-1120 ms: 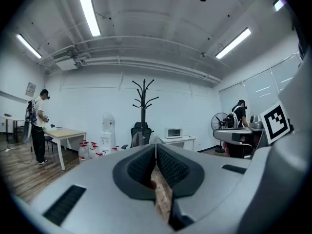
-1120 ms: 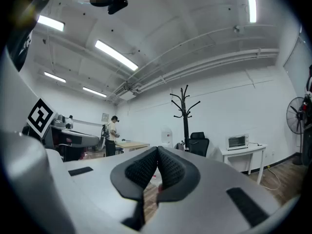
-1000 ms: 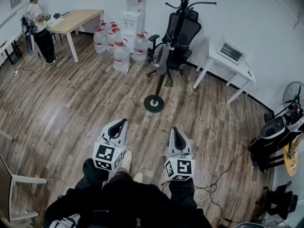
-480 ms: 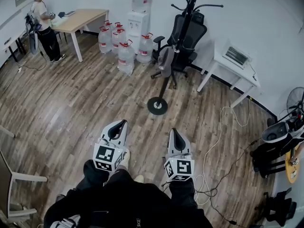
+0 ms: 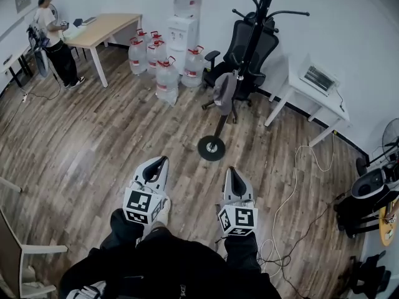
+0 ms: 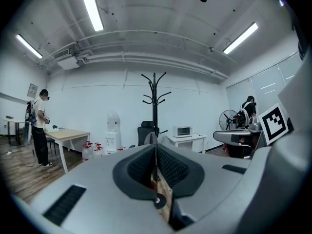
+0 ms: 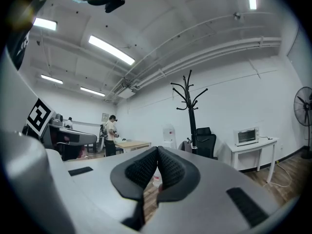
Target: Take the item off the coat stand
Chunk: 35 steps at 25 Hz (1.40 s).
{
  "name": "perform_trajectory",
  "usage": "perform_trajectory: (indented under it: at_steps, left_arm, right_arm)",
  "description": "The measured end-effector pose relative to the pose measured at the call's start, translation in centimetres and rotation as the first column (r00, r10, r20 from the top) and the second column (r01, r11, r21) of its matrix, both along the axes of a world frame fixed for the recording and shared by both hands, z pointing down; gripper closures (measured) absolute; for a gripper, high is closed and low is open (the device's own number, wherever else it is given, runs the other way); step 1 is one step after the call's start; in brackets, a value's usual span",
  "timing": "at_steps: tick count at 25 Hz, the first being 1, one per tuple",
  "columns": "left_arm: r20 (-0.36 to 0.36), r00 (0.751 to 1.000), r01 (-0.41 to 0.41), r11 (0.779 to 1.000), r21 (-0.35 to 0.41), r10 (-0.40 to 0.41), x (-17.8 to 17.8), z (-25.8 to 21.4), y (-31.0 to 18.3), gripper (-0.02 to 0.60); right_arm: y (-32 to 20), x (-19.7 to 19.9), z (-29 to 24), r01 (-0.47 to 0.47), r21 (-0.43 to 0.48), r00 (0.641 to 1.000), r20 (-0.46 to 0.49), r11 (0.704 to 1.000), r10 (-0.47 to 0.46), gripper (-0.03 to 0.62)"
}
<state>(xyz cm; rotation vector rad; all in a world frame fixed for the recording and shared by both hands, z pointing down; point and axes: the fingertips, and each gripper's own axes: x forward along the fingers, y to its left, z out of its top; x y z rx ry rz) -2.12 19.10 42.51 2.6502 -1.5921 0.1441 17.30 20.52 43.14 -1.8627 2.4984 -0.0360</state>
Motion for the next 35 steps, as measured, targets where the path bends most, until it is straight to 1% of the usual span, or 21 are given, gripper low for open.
perform_trajectory:
  at_steps: [3,9,16,20,24,30,35]
  left_arm:
    - [0.005,1.000,-0.024,1.000,-0.002,0.024,-1.8,-0.9,-5.8,0.554]
    - [-0.001,0.997,-0.075,0.997,-0.008,0.075,-4.5,-2.3,-16.0,0.554]
    - [-0.013,0.992,-0.125,0.992,-0.012,0.125,-7.4,-2.0,-25.4,0.552]
    - [-0.025,0.988,-0.155,0.988,0.002,0.155,-8.7,-2.2,-28.8,0.554]
    - [-0.038,0.983,-0.181,0.983,0.010,0.182,-9.0,-2.5,-31.3,0.554]
    - [-0.048,0.977,-0.208,0.978,0.013,0.208,-9.2,-2.4,-34.5,0.552]
    - [-0.059,0.976,-0.210,0.978,0.006,0.210,-8.9,-1.8,-37.1,0.554]
  right_arm:
    - [-5.4,-2.0,-0.9,-0.018,0.001,1.000,0.001,1.000,0.018,0.577]
    - [-14.6,-4.9,-2.3,-0.066,-0.015,0.998,0.000,0.998,0.066,0.577]
    - [-23.1,-8.0,-2.3,-0.118,-0.019,0.993,-0.015,0.993,0.117,0.577]
    - [-26.2,-9.7,-2.4,-0.141,-0.010,0.990,-0.024,0.990,0.141,0.578]
    - [-28.4,-10.6,-2.6,-0.157,-0.011,0.987,-0.036,0.987,0.157,0.578]
    - [-31.2,-10.7,-2.8,-0.189,-0.012,0.981,-0.044,0.982,0.189,0.578]
    - [-33.6,-10.2,-1.9,-0.196,-0.029,0.979,-0.056,0.980,0.194,0.578]
